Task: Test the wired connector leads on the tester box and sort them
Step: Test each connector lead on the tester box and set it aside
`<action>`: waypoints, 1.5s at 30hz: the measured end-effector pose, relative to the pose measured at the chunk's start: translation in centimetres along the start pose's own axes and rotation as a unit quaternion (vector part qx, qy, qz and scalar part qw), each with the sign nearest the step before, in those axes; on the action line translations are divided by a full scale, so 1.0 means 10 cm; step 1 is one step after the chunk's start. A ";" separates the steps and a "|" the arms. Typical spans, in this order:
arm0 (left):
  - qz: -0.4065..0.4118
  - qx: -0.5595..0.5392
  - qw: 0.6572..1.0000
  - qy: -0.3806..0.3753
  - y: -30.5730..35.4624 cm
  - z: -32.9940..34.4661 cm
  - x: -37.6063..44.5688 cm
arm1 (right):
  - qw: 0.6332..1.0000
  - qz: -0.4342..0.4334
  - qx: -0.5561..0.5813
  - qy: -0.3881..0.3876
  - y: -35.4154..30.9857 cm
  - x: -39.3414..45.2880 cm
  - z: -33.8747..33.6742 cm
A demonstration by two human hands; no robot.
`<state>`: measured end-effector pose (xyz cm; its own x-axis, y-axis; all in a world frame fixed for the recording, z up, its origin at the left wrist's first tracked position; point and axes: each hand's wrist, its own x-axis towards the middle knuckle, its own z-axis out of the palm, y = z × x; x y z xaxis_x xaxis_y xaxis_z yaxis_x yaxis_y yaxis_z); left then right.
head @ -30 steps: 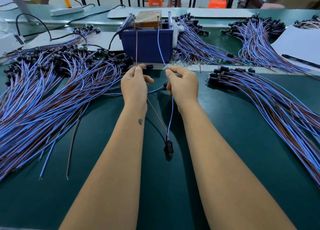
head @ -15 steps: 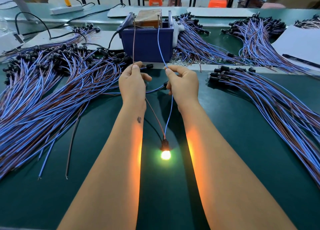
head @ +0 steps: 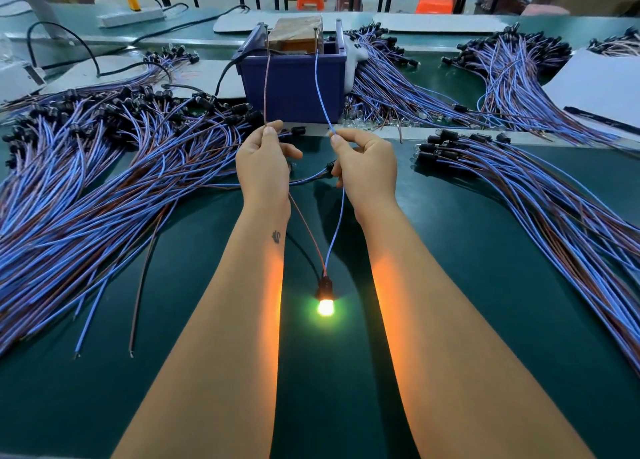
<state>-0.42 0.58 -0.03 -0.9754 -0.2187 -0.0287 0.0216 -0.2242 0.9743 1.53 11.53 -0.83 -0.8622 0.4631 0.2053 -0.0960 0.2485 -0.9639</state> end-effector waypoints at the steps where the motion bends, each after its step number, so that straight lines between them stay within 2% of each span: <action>1: 0.000 0.004 1.000 -0.003 0.00 0.00 0.00 | 1.000 0.000 0.004 0.007 0.00 0.00 0.00; 6: 0.016 0.070 0.995 -0.063 -0.01 0.07 -0.04 | 1.000 -0.023 0.018 0.011 -0.01 -0.06 -0.02; 10: -0.002 0.018 0.990 -0.140 0.00 0.12 -0.13 | 0.999 -0.037 -0.016 -0.026 -0.03 -0.13 0.01; 13: -0.012 0.009 0.987 -0.162 0.00 0.10 -0.19 | 0.998 -0.029 -0.025 -0.041 -0.03 -0.19 -0.01; 16: -0.011 -0.013 0.990 -0.143 0.01 0.06 -0.20 | 0.997 -0.024 -0.026 -0.064 -0.04 -0.27 -0.04; 19: -0.010 -0.080 0.992 -0.101 0.04 0.00 -0.16 | 0.994 -0.023 -0.029 -0.105 -0.06 -0.34 -0.08; 22: -0.010 -0.153 0.986 -0.059 0.09 -0.07 -0.13 | 0.984 -0.051 -0.106 -0.134 -0.06 -0.38 -0.11; 26: -0.019 -0.261 0.964 -0.046 0.12 -0.13 -0.11 | 0.925 -0.127 -0.356 -0.045 -0.05 -0.36 -0.20; 29: -0.034 -0.275 0.957 -0.082 0.13 -0.14 -0.11 | 0.911 -0.131 -0.388 0.040 -0.08 -0.34 -0.28; 32: -0.030 -0.191 0.973 -0.124 0.11 -0.12 -0.12 | 0.916 -0.166 -0.338 0.136 -0.12 -0.37 -0.32; 34: 0.007 -0.065 0.987 -0.145 0.07 -0.08 -0.15 | 0.918 -0.195 -0.275 0.206 -0.15 -0.38 -0.34; 36: 0.064 0.057 0.983 -0.161 0.00 -0.03 -0.20 | 0.923 -0.190 -0.227 0.245 -0.17 -0.38 -0.36; 39: 0.127 0.159 0.957 -0.207 -0.08 0.05 -0.27 | 0.940 -0.155 -0.165 0.257 -0.14 -0.35 -0.40; 42: 0.133 0.219 0.932 -0.258 -0.11 0.11 -0.32 | 0.949 -0.126 -0.120 0.264 -0.11 -0.32 -0.42; 45: 0.127 0.231 0.922 -0.282 -0.12 0.14 -0.37 | 0.954 -0.107 -0.087 0.265 -0.11 -0.30 -0.42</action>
<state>2.86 2.94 -0.78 -0.9137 0.3494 0.2074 0.2965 0.2241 0.9284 6.36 13.45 0.32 -0.4553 0.7393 0.4962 -0.1188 0.5019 -0.8567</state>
